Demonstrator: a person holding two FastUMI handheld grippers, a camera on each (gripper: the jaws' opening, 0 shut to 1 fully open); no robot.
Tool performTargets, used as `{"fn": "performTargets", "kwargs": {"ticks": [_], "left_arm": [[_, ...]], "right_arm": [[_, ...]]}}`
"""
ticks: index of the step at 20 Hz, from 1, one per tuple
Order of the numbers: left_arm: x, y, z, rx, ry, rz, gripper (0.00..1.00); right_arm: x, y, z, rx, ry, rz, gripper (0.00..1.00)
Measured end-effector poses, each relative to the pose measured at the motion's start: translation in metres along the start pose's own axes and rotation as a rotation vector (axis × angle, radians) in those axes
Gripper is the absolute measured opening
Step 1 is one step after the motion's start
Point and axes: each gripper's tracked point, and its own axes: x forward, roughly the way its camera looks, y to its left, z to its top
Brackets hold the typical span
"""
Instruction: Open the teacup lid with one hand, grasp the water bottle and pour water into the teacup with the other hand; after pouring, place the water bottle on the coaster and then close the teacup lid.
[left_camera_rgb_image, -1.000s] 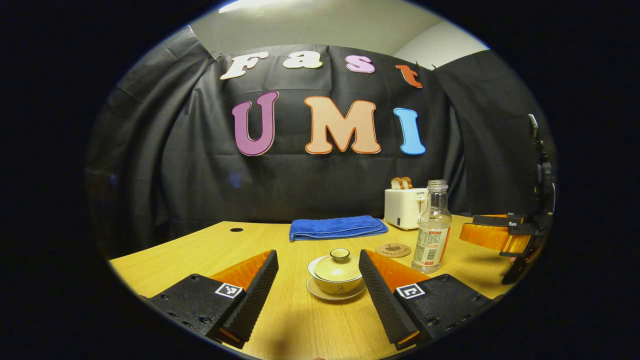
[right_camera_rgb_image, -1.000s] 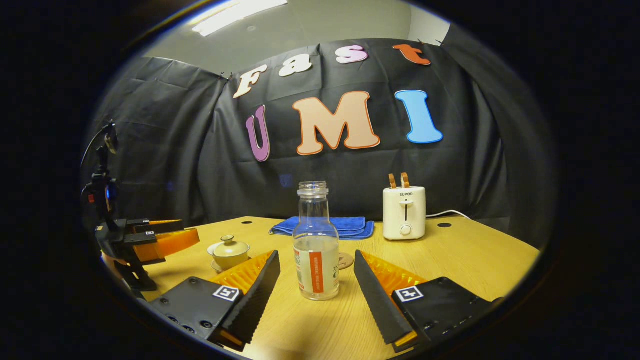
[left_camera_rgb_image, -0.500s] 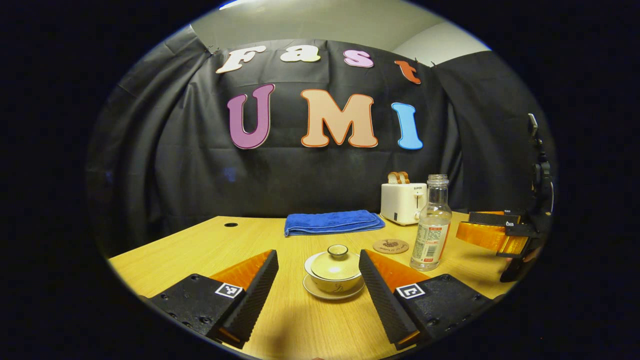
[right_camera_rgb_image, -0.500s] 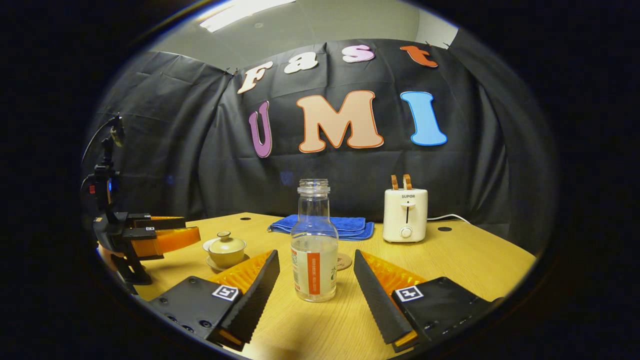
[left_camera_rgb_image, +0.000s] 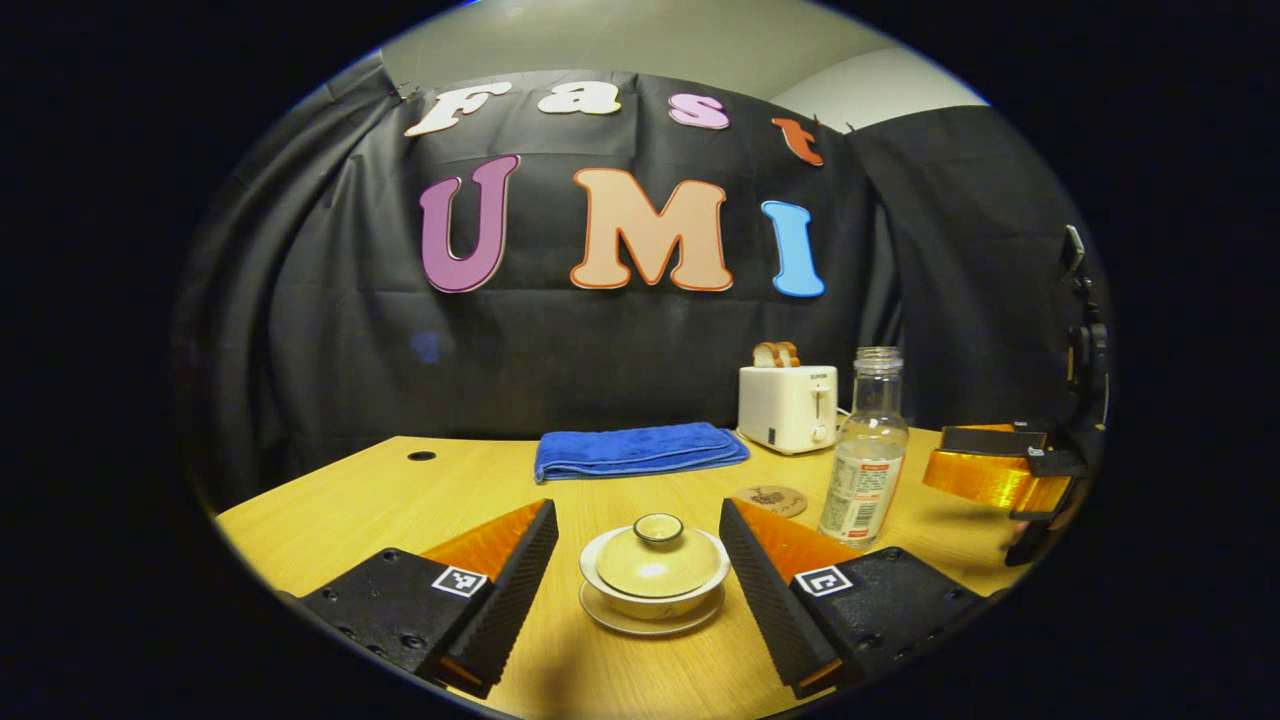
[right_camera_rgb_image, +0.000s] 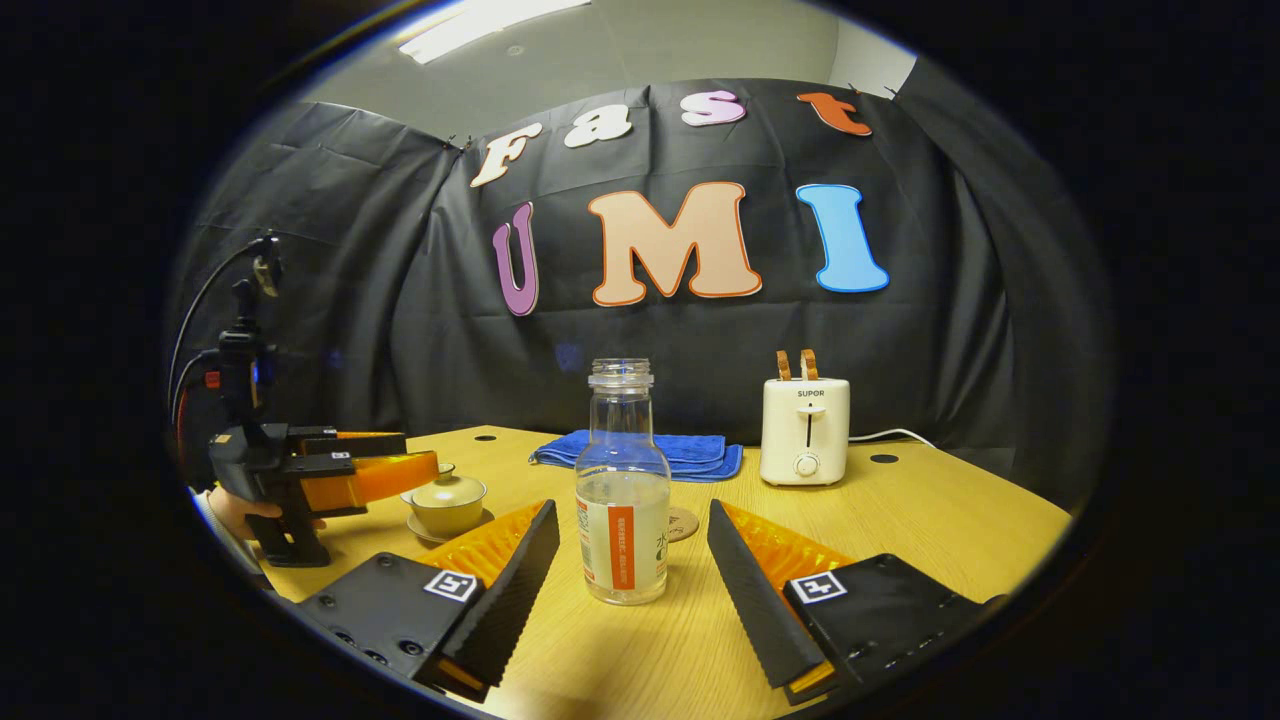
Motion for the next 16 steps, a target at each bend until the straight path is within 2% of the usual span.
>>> {"fn": "performTargets", "kwargs": {"ticks": [4, 6, 7, 9, 11, 12, 14, 16], "left_arm": [[0.009, -0.007, -0.001, 0.002, 0.012, -0.026, 0.96], [0.013, -0.010, -0.004, -0.001, 0.039, -0.046, 0.94], [0.015, -0.012, -0.009, -0.001, 0.064, -0.058, 0.91], [0.017, -0.016, -0.015, 0.001, 0.104, -0.080, 0.88], [0.017, -0.019, -0.014, 0.006, 0.110, -0.091, 0.85], [0.017, -0.021, -0.014, 0.006, 0.108, -0.097, 0.83], [0.018, -0.021, -0.014, 0.004, 0.107, -0.100, 0.77], [0.019, -0.023, -0.013, 0.005, 0.106, -0.103, 0.66]], "right_arm": [[0.000, 0.000, 0.000, 0.000, 0.000, 0.000, 0.96], [0.000, 0.000, 0.000, 0.000, 0.000, 0.000, 0.93], [0.000, 0.000, 0.000, 0.000, -0.001, 0.003, 0.93], [0.000, 0.003, -0.001, 0.001, 0.001, 0.017, 1.00], [0.000, 0.003, 0.000, 0.001, 0.001, 0.024, 0.93], [0.000, 0.004, -0.001, 0.001, 0.000, 0.026, 0.96], [0.000, 0.004, -0.001, 0.001, 0.001, 0.028, 0.93], [0.000, 0.004, -0.001, 0.002, 0.001, 0.031, 0.96]]}}
